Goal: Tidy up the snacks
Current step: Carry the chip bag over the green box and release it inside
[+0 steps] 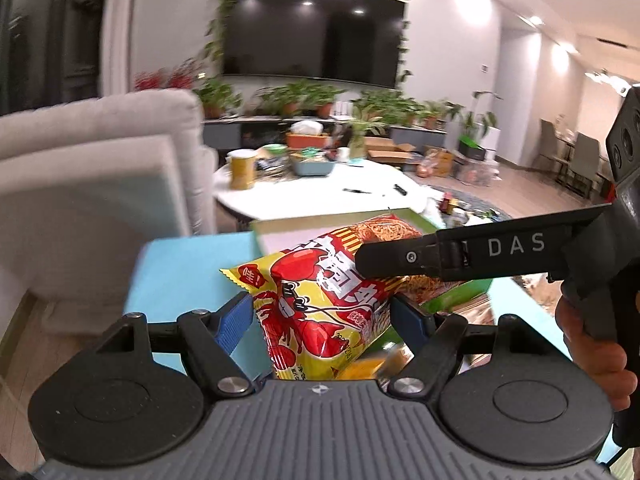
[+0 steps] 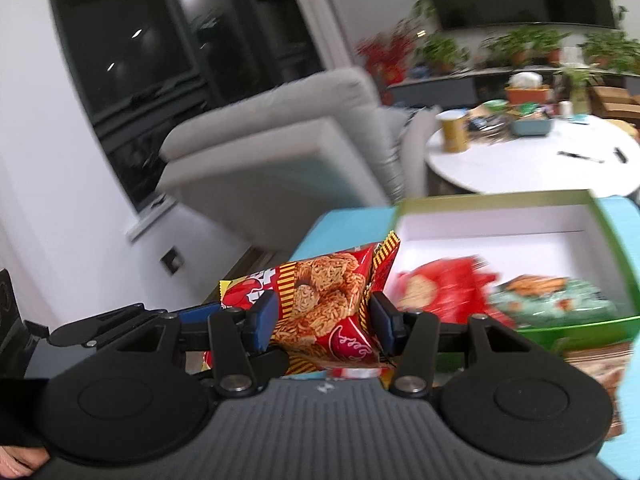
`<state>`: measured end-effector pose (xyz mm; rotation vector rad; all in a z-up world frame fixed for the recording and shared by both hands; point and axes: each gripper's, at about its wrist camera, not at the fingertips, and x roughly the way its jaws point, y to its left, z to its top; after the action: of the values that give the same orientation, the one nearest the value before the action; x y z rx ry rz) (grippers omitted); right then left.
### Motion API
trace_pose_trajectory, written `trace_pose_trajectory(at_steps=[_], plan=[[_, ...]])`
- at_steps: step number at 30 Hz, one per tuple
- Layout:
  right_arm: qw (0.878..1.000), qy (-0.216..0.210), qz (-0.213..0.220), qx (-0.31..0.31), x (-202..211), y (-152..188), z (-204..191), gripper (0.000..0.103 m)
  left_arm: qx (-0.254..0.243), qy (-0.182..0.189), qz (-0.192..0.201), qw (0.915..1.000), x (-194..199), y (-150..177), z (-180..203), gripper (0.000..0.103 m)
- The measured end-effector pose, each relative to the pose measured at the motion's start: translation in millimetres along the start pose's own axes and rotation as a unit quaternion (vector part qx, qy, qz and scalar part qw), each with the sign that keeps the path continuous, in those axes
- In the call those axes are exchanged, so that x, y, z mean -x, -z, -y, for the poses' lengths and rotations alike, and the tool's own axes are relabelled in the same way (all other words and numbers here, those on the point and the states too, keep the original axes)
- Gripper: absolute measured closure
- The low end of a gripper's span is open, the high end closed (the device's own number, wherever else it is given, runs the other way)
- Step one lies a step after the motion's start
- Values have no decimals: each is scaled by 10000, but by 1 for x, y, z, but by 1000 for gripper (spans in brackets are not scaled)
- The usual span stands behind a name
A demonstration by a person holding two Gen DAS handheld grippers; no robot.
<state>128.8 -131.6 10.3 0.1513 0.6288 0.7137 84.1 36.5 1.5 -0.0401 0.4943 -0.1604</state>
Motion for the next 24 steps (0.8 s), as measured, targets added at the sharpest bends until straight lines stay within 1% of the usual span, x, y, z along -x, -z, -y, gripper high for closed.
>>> trace_pose_trajectory(at_steps=[4, 8, 17, 24], plan=[[9992, 161, 262, -266, 11, -5, 26, 32, -288, 104, 33, 9995, -18, -13, 24, 30], [9978, 266, 407, -442, 18, -9, 45, 32, -468, 202, 29, 9987, -35, -23, 43, 30], [9959, 385, 574, -586, 21, -19, 81, 32, -677, 288, -23, 9973, -68, -37, 68, 30], [9933, 425, 673, -835, 16, -33, 113, 32, -884, 309, -51, 9956, -101, -52, 83, 30]])
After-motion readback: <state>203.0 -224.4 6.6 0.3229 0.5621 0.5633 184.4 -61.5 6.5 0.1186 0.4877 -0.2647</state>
